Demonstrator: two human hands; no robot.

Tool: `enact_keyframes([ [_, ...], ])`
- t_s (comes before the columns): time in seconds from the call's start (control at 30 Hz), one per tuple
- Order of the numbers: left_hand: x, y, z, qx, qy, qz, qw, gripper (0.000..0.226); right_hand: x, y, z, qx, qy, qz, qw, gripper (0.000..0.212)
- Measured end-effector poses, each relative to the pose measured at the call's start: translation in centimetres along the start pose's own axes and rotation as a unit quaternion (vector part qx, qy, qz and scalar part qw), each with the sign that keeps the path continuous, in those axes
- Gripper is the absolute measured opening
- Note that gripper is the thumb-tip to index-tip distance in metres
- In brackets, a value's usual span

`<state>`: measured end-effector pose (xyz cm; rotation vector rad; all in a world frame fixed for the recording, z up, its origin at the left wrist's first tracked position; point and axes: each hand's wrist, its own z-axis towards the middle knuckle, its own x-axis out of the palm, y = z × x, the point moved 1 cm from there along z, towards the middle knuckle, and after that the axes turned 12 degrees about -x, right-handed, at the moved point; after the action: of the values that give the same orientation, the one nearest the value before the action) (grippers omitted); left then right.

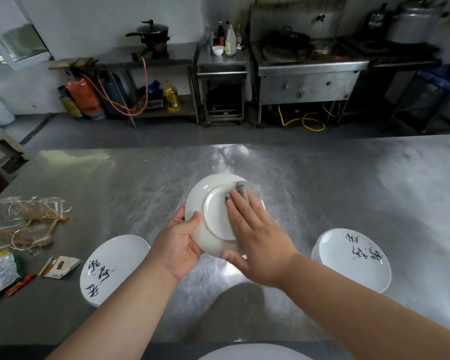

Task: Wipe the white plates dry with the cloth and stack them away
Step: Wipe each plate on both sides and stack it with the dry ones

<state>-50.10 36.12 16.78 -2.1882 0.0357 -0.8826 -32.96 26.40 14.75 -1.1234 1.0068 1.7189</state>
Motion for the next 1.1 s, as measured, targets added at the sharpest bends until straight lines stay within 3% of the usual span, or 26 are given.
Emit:
enact_keyframes([
  [0.13,0.5,-1.2,0.0,0.009,0.011,-0.01,1.0,0.038,0.4,2.2,-1.2,-0.105,0.009,-0.034,0.994,0.101],
  [0.33,1.2,-2.1,-0.3,0.034,0.01,-0.013,0.999,0.033,-0.6,-0.2,0.3,0.026,-0.064,0.024,0.997,0.096],
  [0.5,1.6,-2.3,0.0,0.022,-0.006,-0.027,0.999,0.031,-0.5,1.1,-1.5,-0.101,-0.053,-0.011,0.993,0.093],
  [0.67,2.8,-1.9,-0.1,-0.002,0.054,0.084,0.995,0.045,-3.4,-2.3,-0.3,-0.027,-0.083,0.005,0.996,0.096],
  [0.77,4.2,-1.6,-0.4,-0.011,0.078,0.182,0.98,0.04,-5.3,-2.1,1.9,-0.11,-0.089,-0.013,0.99,0.089],
  [0.87,5.1,-1.2,-0.4,-0.004,0.078,0.194,0.978,0.046,-6.8,-2.5,3.9,-0.191,-0.108,-0.039,0.975,0.071],
  [0.93,5.3,-1.1,-0.2,0.008,0.094,0.175,0.98,0.041,-7.1,-3.7,4.0,-0.155,-0.139,-0.036,0.977,0.069],
  [1.03,4.6,-1.5,-0.1,0.014,0.088,0.147,0.985,0.04,-6.0,-5.7,2.4,-0.028,-0.156,0.002,0.987,0.073],
  [1.1,4.3,-1.5,-0.1,0.004,0.089,0.147,0.985,0.04,-5.3,-5.6,1.9,-0.017,-0.135,-0.005,0.991,0.075],
])
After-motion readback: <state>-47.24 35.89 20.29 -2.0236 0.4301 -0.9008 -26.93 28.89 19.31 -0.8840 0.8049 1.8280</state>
